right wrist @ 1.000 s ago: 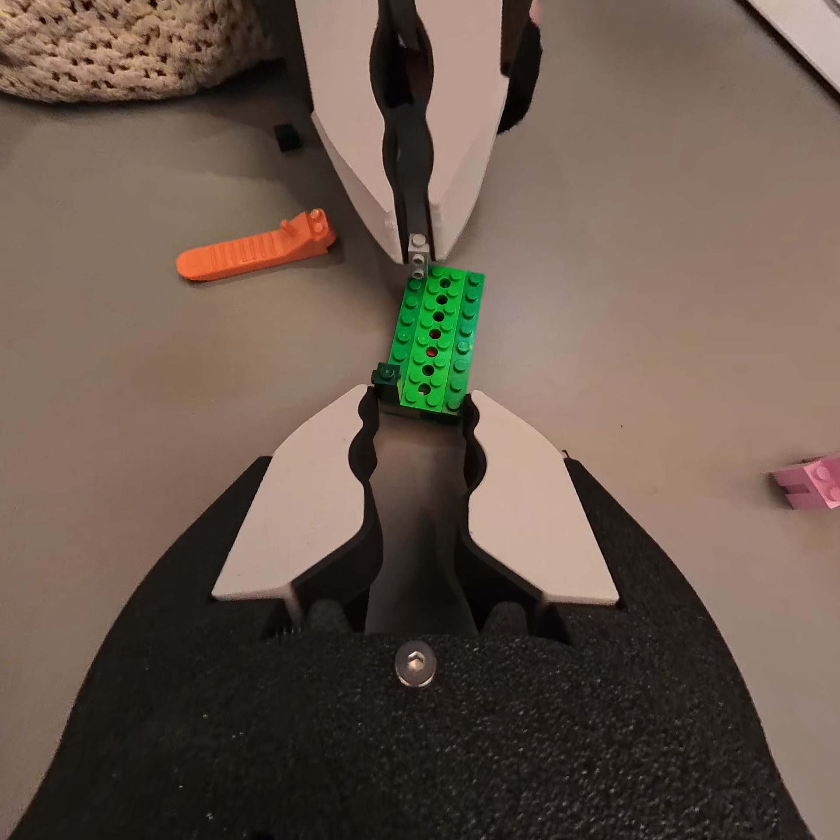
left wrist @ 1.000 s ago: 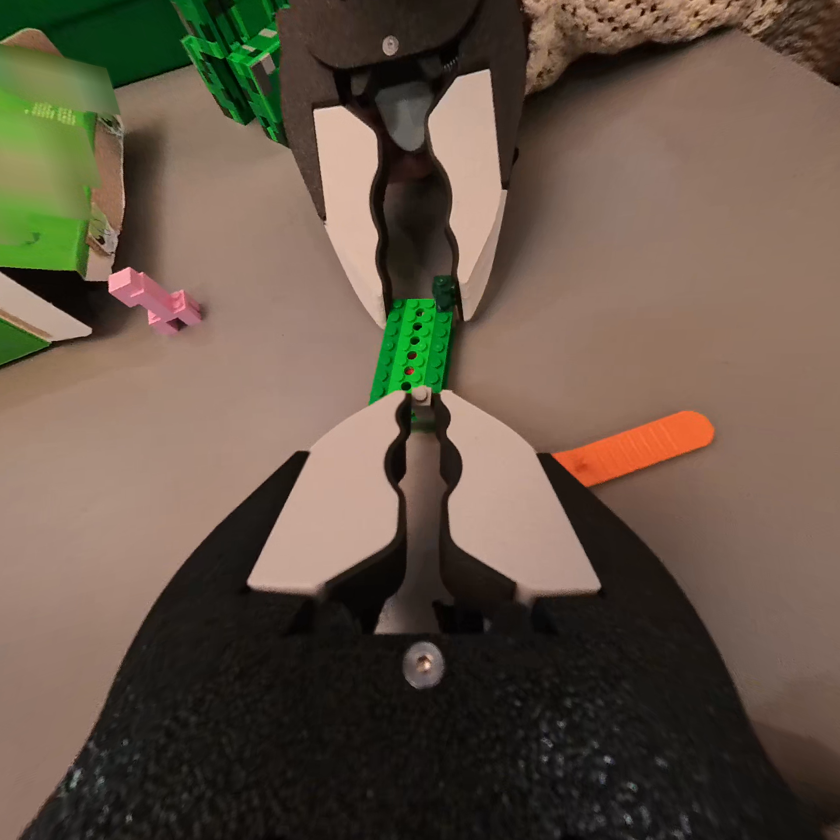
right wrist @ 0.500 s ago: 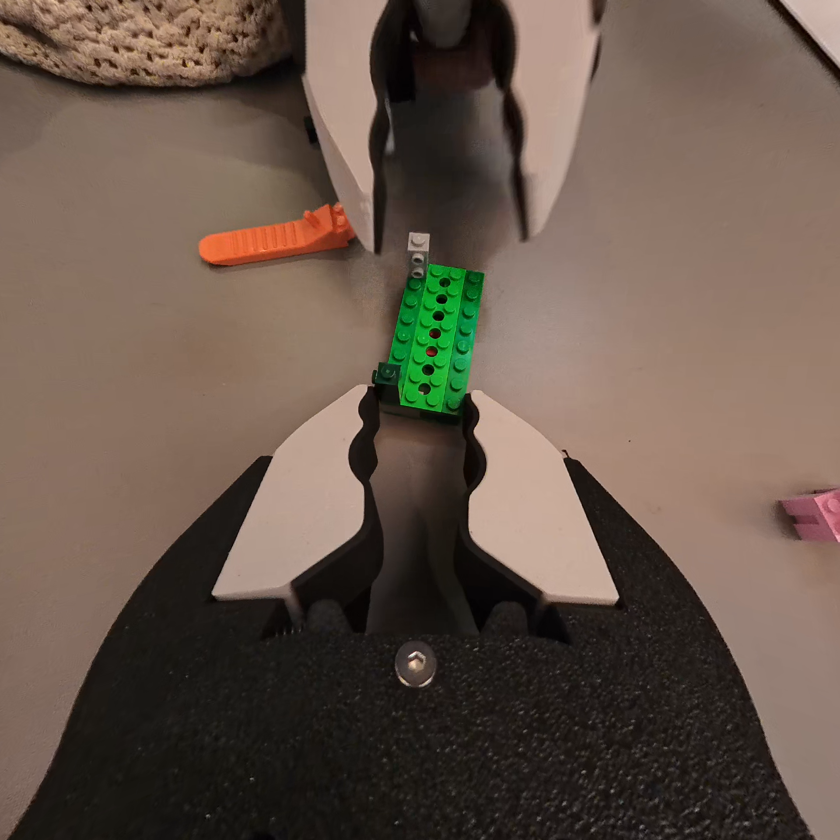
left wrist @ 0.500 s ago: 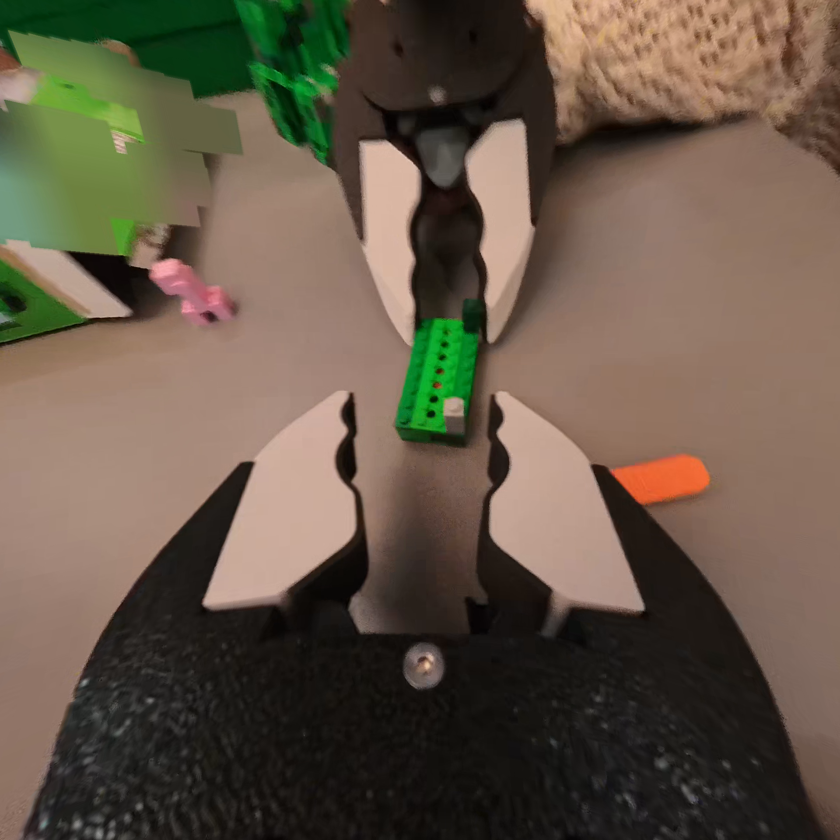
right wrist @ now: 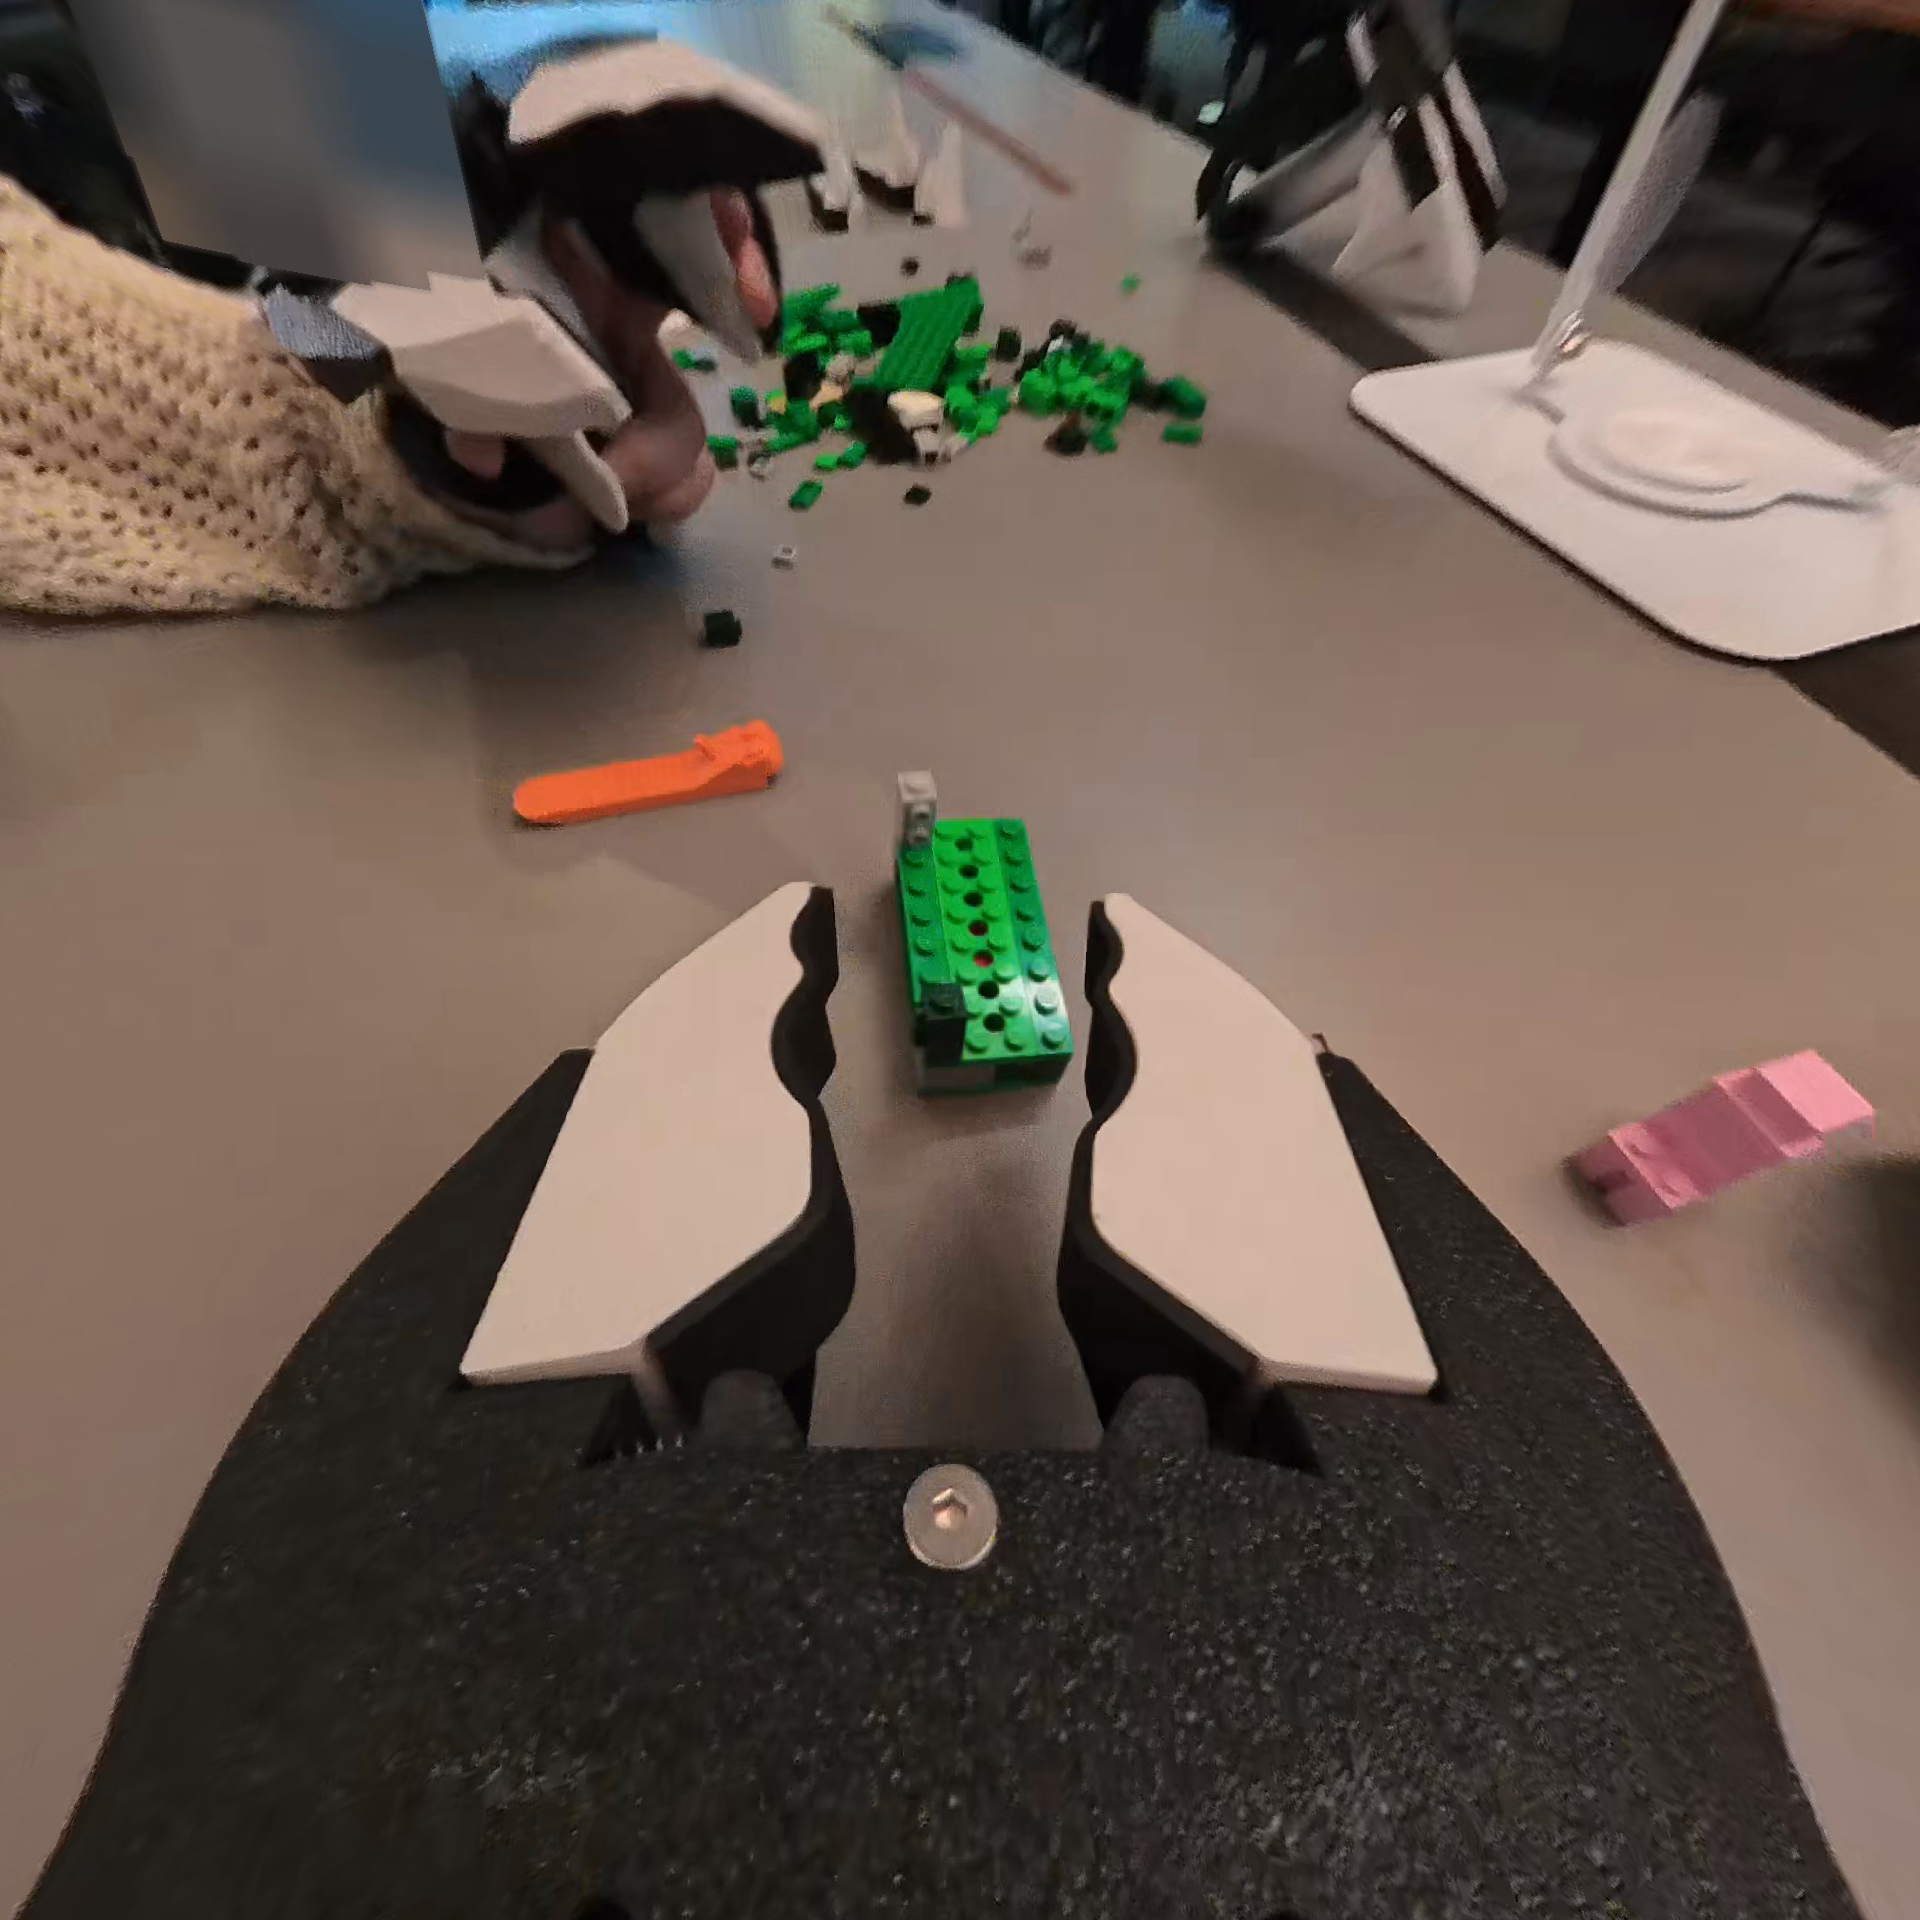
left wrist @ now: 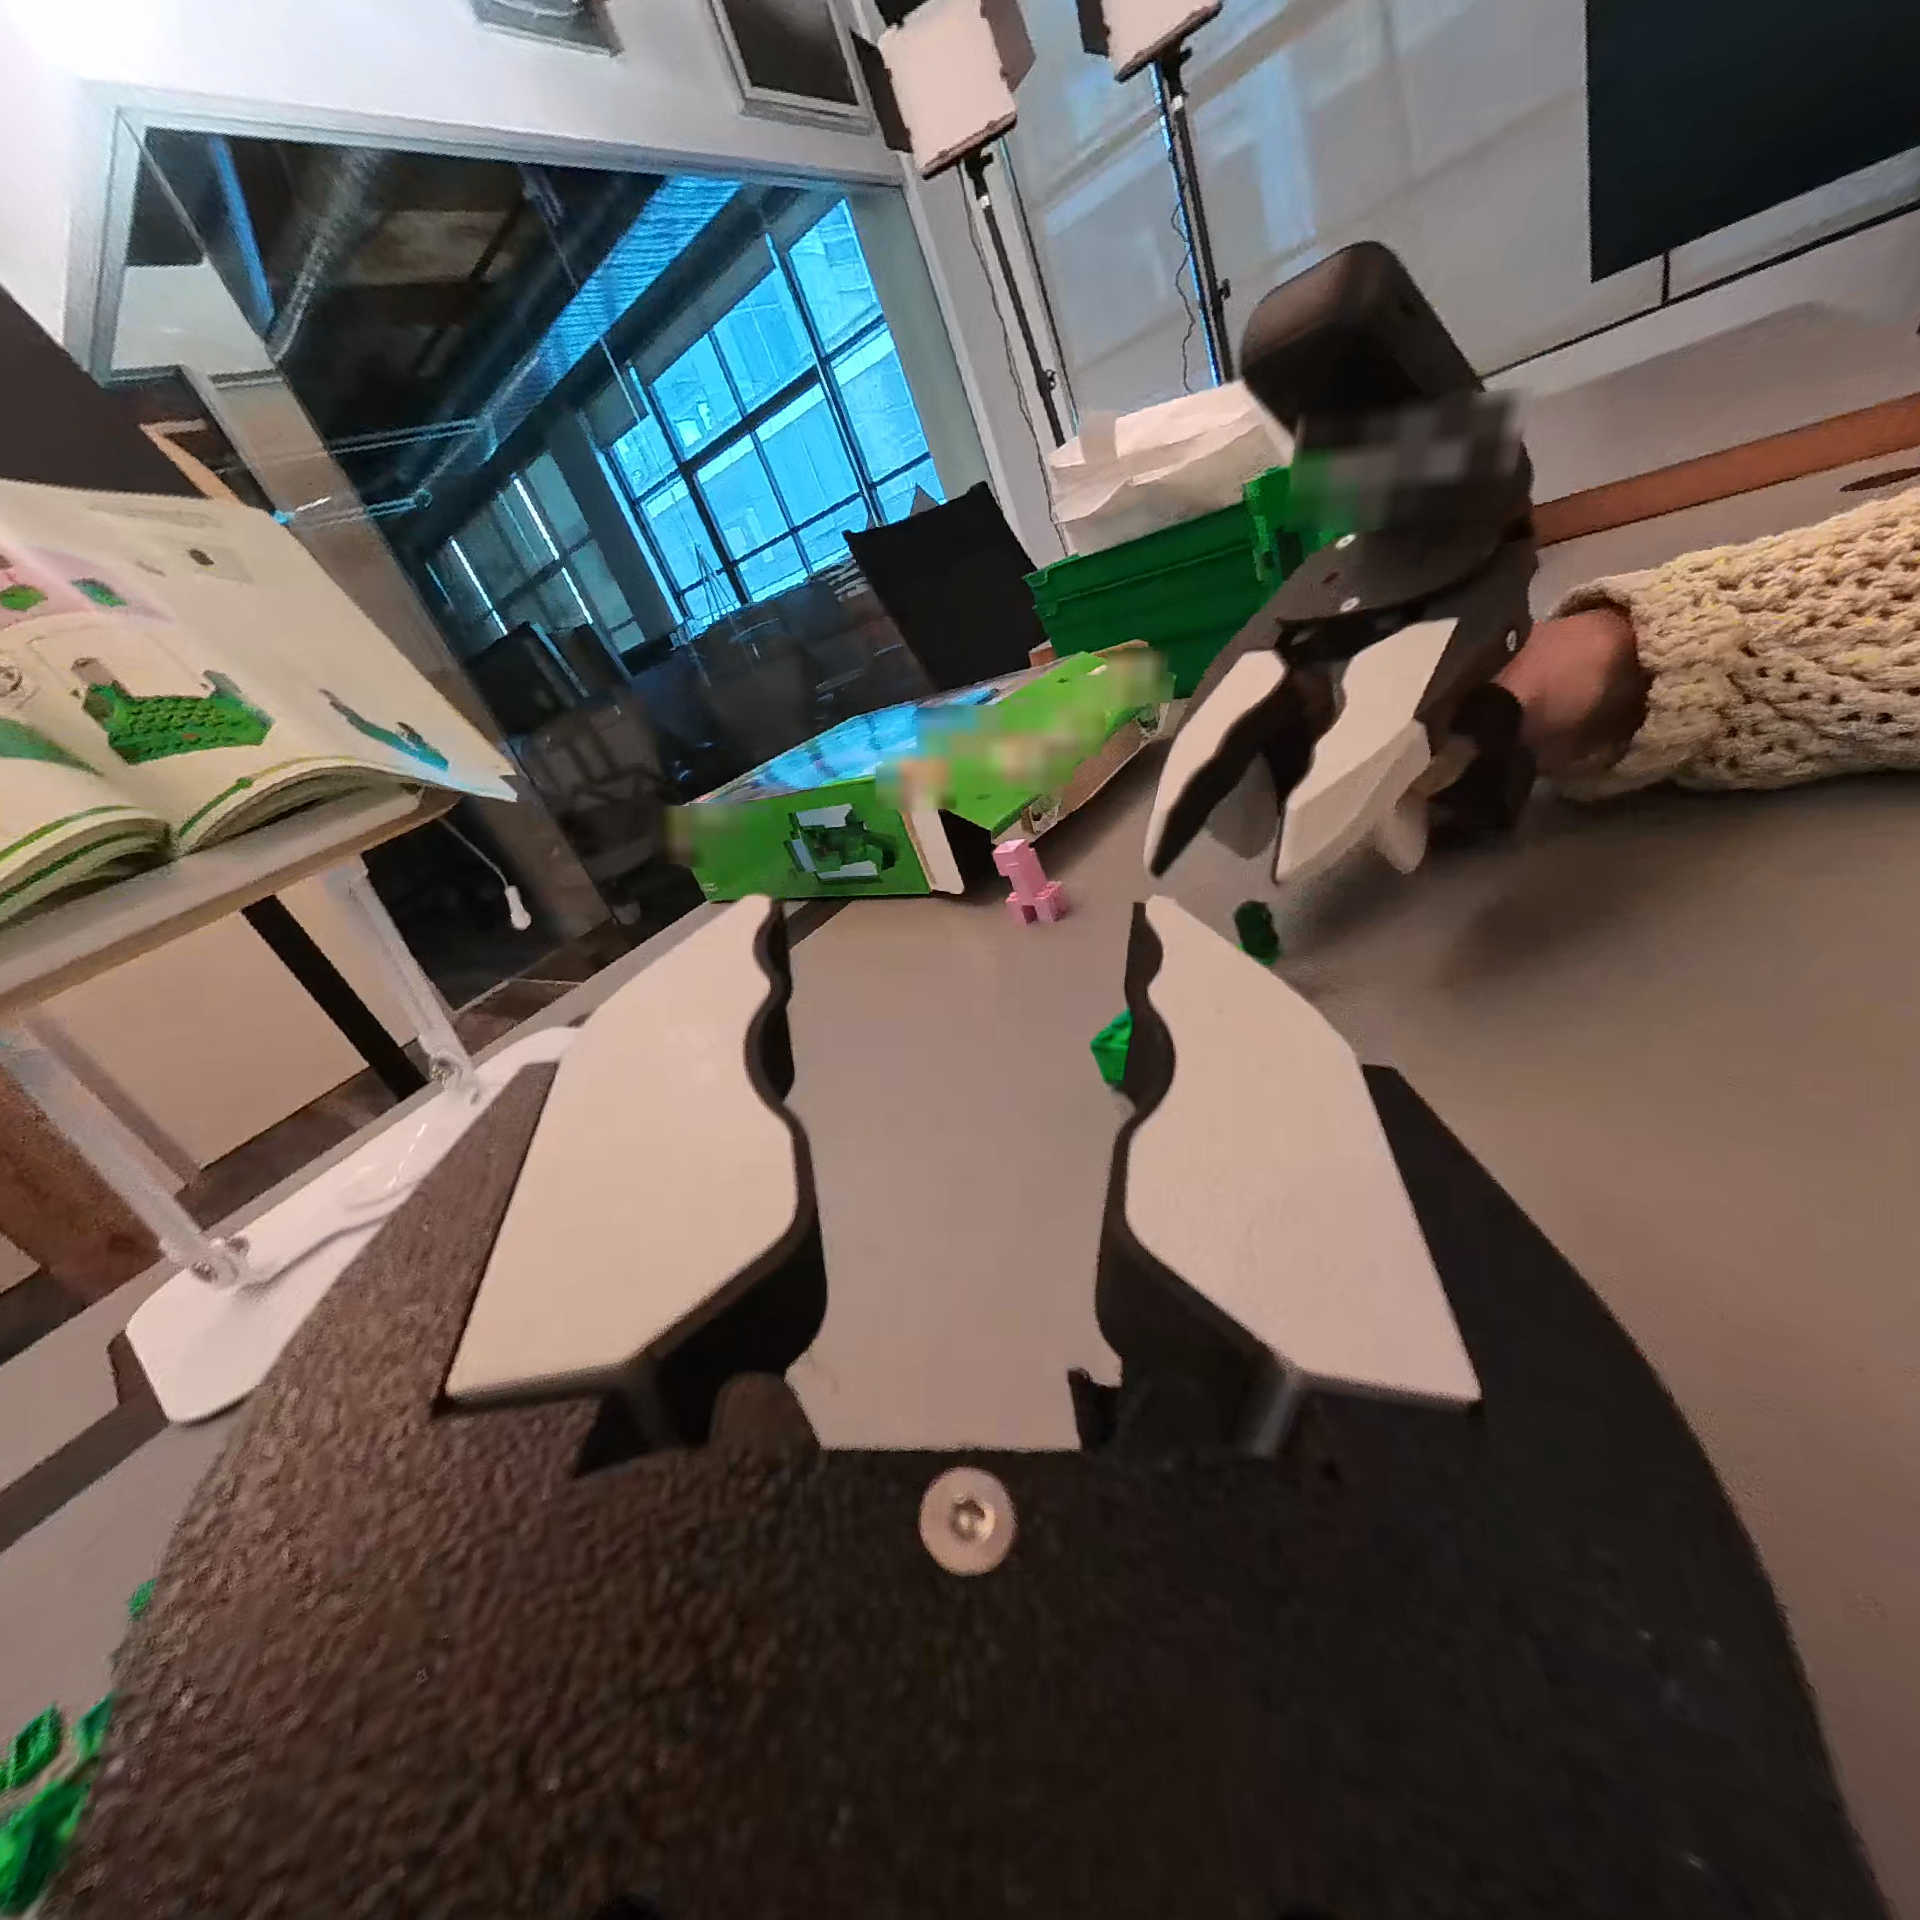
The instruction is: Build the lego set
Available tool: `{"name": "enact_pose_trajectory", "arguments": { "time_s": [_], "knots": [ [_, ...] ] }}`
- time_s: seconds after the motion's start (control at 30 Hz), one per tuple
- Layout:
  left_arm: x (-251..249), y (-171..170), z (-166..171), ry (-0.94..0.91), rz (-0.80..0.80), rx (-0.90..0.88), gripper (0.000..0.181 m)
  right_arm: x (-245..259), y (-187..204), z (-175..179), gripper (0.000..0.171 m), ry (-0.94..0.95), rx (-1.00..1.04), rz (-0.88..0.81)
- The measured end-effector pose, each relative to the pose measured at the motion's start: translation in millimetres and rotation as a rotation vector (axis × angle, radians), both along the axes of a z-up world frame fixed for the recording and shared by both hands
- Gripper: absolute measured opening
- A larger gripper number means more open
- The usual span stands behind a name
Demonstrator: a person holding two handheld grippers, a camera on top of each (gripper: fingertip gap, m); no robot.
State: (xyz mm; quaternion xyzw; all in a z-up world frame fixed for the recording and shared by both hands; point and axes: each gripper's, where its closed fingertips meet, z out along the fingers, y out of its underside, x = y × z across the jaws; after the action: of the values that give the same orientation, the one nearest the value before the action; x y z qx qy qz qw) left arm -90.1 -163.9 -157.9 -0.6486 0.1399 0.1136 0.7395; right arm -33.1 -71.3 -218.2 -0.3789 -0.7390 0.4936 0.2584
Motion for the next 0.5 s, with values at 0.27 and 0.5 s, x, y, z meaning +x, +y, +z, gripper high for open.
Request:
{"name": "enact_pose_trajectory", "arguments": {
  "time_s": [0.27, 0.5],
  "knots": [
    [-9, -14, -1, 0.000, 0.090, 0.000, 0.062, 6, 22, 37, 0.047, 0.345, 0.010, -0.168],
    [-8, -15, 1, -0.037, 0.052, 0.008, 0.060, 8, 34, 49, 0.039, 0.458, 0.005, -0.252]
  ]
}}
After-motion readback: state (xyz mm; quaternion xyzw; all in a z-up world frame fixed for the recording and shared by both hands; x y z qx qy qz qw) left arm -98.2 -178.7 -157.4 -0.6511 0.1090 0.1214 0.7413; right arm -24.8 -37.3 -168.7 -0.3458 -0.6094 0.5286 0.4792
